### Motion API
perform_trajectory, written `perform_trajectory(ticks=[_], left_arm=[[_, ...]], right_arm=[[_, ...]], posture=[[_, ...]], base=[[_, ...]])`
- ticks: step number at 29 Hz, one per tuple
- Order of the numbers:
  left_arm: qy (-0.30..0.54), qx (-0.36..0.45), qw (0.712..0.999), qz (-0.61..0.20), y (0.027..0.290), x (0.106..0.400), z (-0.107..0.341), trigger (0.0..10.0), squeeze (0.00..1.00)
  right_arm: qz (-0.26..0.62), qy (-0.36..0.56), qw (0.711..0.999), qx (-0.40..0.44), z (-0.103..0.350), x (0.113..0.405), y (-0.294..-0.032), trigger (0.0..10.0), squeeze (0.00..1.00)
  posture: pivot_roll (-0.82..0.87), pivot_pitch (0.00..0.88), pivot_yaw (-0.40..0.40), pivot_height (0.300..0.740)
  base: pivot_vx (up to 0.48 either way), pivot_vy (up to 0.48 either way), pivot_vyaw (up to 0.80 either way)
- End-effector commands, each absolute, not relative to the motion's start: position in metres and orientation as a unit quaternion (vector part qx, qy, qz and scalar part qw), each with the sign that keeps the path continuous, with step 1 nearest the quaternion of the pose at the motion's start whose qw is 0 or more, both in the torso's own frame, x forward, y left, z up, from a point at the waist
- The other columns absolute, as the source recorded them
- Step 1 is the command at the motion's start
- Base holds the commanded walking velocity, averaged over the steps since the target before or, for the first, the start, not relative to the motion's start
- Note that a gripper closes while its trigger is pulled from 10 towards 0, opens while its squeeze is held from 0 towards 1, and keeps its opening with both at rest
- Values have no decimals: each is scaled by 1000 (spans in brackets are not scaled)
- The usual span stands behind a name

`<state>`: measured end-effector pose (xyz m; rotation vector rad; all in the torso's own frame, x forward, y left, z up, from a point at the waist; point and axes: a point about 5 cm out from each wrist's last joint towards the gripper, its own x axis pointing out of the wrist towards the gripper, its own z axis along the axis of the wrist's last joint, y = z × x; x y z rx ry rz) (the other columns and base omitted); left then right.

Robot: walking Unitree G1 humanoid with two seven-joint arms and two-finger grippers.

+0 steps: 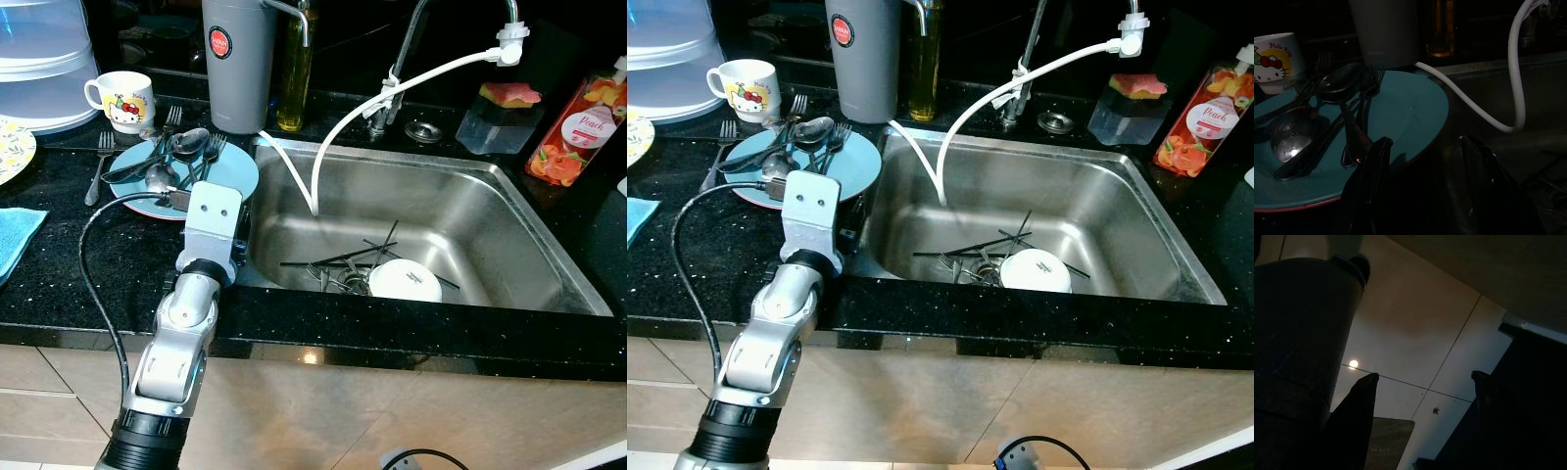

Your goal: Kitchen organization

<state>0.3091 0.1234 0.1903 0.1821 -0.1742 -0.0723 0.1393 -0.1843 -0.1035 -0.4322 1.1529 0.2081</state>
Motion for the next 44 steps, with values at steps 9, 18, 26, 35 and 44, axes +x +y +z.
perform_trajectory(ticks=[9,18,26,35,44], left_arm=[[-81,93,991,-51,117,310,186,10000,0],[-80,94,991,-53,117,309,186,10000,0],[-78,92,991,-52,117,309,186,10000,0],[-76,93,991,-51,119,309,185,10000,0],[-75,94,991,-52,118,309,185,10000,0]], right_arm=[[94,547,807,-203,-105,134,-186,10000,0],[93,547,807,-201,-105,134,-186,10000,0],[93,548,807,-200,-105,133,-186,10000,0],[91,548,808,-198,-105,134,-185,10000,0],[91,548,808,-196,-105,135,-184,10000,0]], posture=[[244,15,-96,740],[241,16,-94,740],[240,22,-95,740],[238,26,-88,740],[236,31,-89,740]], base=[[0,0,0],[0,0,0],[0,0,0],[0,0,0],[0,0,0]])
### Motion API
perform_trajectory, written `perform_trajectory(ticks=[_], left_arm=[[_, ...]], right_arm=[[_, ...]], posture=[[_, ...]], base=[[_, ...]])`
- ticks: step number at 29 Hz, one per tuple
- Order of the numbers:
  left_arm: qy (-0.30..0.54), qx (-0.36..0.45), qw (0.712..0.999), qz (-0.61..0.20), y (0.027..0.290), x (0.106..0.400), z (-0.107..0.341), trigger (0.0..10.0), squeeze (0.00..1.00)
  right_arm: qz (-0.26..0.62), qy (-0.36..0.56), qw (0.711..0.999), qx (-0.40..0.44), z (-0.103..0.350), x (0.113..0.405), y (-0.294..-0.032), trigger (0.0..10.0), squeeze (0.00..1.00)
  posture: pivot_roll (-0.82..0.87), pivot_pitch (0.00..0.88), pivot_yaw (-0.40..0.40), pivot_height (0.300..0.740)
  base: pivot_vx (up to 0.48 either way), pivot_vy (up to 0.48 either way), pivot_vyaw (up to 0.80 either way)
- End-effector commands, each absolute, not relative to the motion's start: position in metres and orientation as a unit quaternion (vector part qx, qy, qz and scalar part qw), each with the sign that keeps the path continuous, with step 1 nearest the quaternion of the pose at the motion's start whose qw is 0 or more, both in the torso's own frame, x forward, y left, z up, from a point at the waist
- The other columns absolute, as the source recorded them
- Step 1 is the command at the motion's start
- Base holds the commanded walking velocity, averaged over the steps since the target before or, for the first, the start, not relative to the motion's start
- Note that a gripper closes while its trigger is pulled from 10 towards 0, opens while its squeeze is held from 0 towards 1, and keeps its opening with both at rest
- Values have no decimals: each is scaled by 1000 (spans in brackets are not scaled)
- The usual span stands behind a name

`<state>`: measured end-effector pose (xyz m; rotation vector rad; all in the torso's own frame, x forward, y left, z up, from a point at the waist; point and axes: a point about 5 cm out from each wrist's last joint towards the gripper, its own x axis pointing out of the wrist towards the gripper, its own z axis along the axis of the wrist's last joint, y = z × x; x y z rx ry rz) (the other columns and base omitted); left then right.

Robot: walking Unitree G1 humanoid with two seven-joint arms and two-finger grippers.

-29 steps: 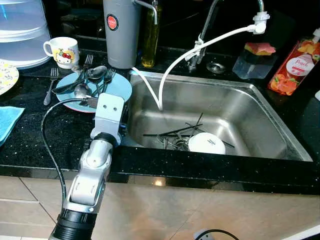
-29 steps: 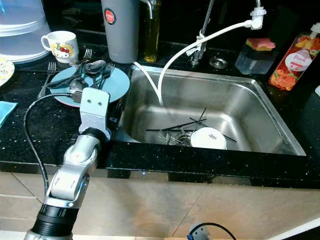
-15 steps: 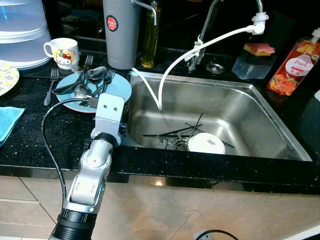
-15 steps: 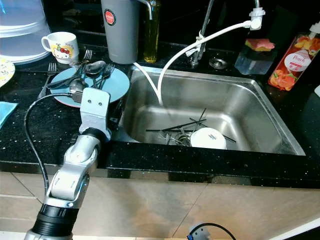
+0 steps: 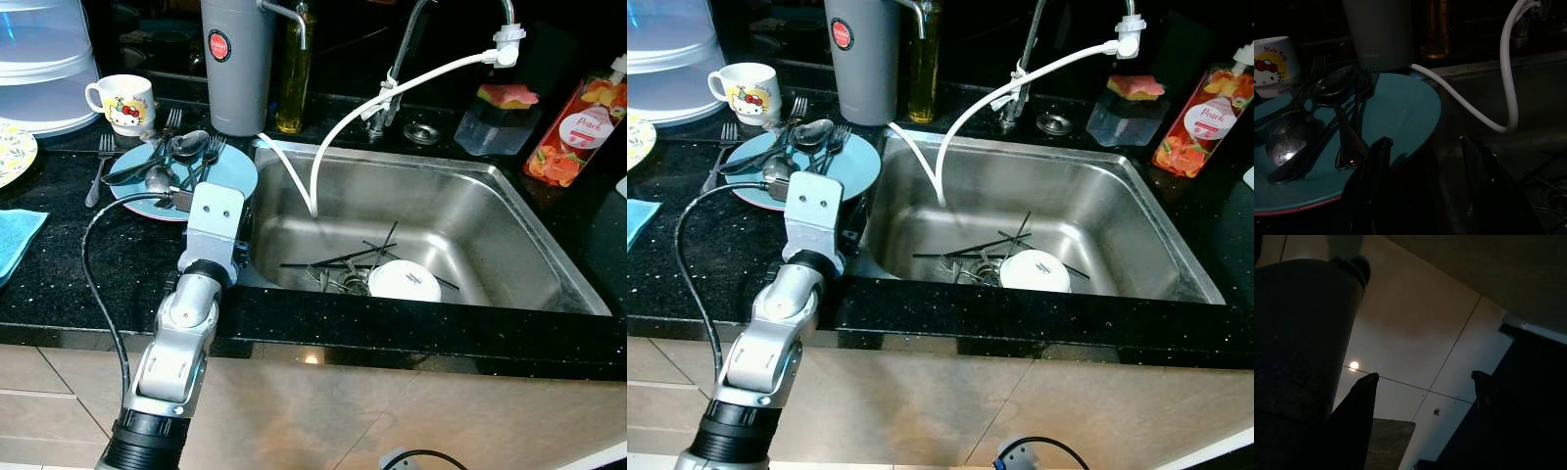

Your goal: Kitchen organization

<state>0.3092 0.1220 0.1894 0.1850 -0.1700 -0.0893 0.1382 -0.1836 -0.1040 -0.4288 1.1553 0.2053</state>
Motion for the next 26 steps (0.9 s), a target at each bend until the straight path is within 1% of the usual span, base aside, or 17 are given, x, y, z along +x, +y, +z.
perform_trajectory(ticks=[1,26], left_arm=[[-75,94,991,-53,118,309,185,10000,0],[-74,91,992,-52,117,308,184,10000,0]], right_arm=[[90,549,808,-196,-105,135,-184,10000,0],[90,551,807,-196,-106,133,-186,10000,0]], posture=[[237,32,-88,740],[230,40,-93,740]], base=[[0,0,0],[0,0,0]])
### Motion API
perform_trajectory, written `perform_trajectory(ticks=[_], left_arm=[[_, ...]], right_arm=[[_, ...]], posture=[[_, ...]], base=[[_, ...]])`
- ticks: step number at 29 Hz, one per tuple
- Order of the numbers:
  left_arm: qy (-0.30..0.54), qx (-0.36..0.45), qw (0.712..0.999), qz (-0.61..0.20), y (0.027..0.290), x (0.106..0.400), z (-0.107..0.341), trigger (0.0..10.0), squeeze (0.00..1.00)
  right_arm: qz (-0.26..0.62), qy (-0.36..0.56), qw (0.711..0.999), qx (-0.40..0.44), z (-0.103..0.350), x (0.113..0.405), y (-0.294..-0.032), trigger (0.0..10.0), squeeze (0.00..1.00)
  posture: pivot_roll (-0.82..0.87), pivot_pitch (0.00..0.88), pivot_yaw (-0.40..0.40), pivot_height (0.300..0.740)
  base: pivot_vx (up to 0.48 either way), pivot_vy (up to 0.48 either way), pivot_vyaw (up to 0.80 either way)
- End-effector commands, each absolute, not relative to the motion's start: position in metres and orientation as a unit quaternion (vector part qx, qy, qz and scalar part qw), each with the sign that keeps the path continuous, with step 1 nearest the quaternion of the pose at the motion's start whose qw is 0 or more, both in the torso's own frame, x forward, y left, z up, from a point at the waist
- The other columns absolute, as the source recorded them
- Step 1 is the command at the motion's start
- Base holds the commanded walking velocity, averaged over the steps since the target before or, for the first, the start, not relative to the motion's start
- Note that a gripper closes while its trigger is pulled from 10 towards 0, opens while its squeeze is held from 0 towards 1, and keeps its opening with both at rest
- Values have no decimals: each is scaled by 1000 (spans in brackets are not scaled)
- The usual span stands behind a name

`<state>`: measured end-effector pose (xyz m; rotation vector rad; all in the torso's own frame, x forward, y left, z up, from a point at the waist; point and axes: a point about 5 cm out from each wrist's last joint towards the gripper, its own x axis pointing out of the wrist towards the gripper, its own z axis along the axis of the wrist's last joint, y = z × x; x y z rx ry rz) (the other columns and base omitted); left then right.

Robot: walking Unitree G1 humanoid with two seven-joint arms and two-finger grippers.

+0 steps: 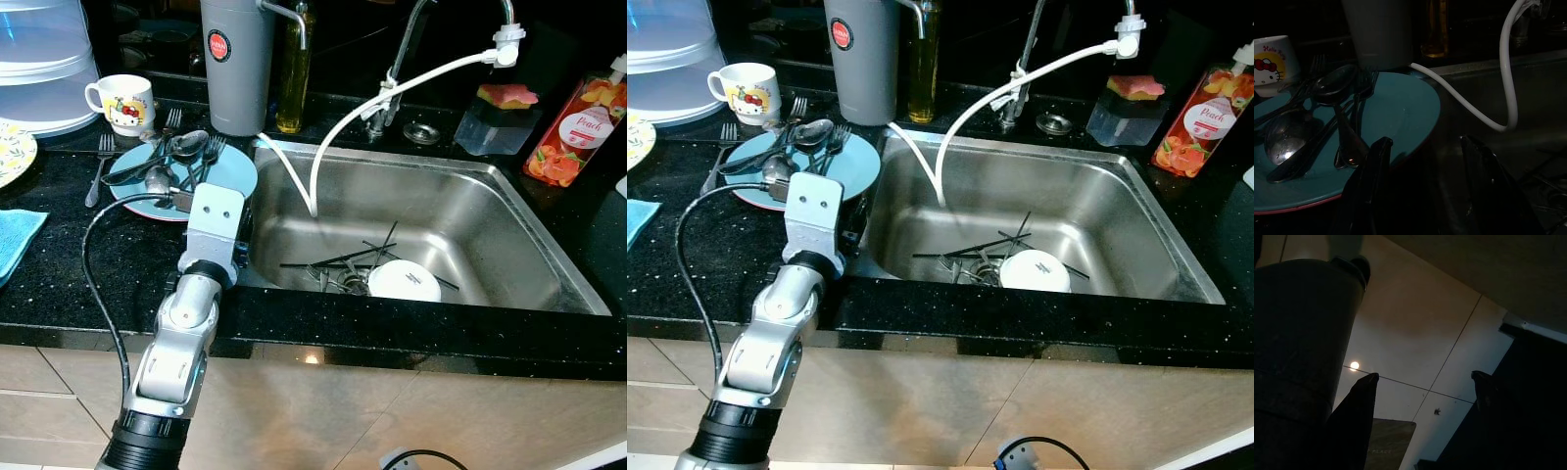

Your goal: Kitchen organization

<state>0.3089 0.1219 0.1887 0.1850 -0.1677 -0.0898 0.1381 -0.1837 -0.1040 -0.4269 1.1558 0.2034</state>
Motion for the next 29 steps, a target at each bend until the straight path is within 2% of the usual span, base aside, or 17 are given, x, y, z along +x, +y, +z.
perform_trajectory(ticks=[1,29], left_arm=[[-74,91,992,-52,117,308,184,10000,0],[-76,93,991,-54,118,309,185,10000,0]], right_arm=[[90,551,806,-196,-106,133,-186,10000,0],[89,549,809,-193,-105,135,-184,10000,0]], posture=[[230,40,-93,740],[233,35,-87,740]], base=[[0,0,0],[0,0,0]])
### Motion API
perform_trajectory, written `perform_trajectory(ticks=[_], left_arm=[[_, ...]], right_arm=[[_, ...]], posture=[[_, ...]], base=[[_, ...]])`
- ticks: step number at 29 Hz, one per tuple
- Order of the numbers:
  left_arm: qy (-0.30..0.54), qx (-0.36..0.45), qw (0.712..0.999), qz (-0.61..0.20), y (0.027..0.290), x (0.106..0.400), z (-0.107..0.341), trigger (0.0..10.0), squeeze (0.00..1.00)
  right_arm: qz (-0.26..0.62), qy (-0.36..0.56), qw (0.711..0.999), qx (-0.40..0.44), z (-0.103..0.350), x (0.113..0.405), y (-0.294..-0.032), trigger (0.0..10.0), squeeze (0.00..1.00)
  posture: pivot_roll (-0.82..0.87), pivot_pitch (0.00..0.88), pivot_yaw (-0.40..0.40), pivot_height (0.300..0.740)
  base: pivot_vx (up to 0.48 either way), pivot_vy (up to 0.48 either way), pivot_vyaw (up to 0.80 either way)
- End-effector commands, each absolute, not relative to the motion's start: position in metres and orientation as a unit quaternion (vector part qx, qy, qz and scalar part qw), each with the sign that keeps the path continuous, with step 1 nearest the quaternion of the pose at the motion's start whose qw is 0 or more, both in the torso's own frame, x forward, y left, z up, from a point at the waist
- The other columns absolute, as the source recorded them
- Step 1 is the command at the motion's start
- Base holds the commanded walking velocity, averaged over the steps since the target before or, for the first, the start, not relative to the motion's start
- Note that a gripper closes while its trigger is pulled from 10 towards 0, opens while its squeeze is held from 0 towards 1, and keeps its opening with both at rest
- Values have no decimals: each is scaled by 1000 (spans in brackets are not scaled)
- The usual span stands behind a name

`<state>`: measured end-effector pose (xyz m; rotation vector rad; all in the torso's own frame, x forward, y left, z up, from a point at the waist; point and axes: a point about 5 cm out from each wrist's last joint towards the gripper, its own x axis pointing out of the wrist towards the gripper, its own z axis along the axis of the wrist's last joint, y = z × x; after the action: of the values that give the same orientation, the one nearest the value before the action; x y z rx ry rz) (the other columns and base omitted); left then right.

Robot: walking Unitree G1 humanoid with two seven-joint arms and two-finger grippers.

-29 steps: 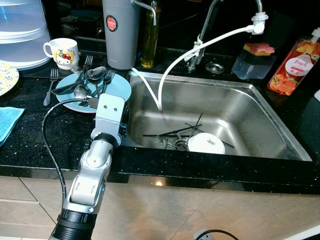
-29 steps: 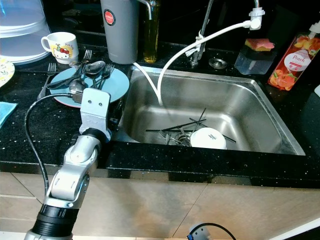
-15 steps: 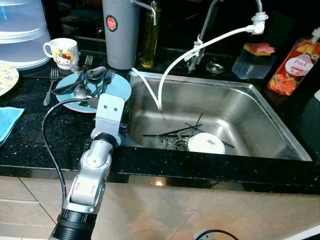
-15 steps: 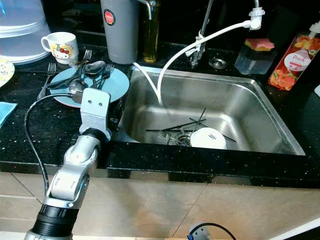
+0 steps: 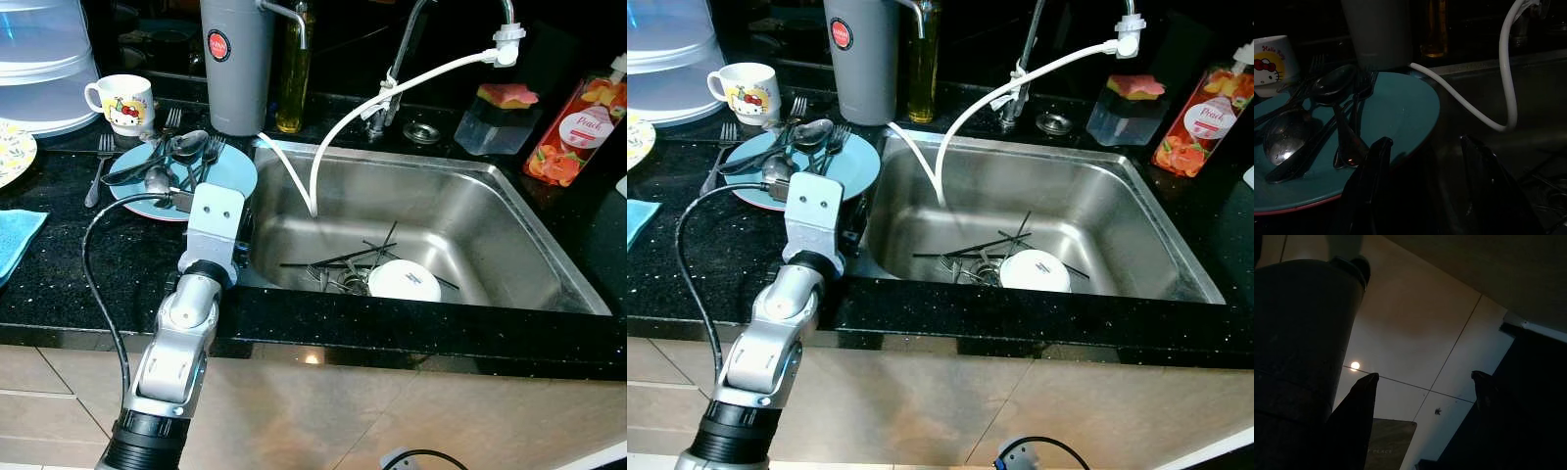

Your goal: Kitchen organization

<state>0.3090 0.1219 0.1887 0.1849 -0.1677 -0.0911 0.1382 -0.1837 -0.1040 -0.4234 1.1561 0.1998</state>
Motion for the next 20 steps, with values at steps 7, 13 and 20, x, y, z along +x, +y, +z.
perform_trajectory(ticks=[7,13,20], left_arm=[[-75,92,992,-52,117,309,185,10000,0],[-76,92,991,-54,117,310,185,10000,0],[-77,90,991,-56,116,311,185,10000,0]], right_arm=[[55,555,813,-164,-106,132,-185,10000,0],[-150,567,810,25,-112,114,-182,10000,0],[-334,524,768,155,-113,103,-177,10000,0]], posture=[[232,34,-88,740],[226,28,-84,740],[219,23,-84,740]], base=[[0,0,0],[0,0,0],[0,0,0]])
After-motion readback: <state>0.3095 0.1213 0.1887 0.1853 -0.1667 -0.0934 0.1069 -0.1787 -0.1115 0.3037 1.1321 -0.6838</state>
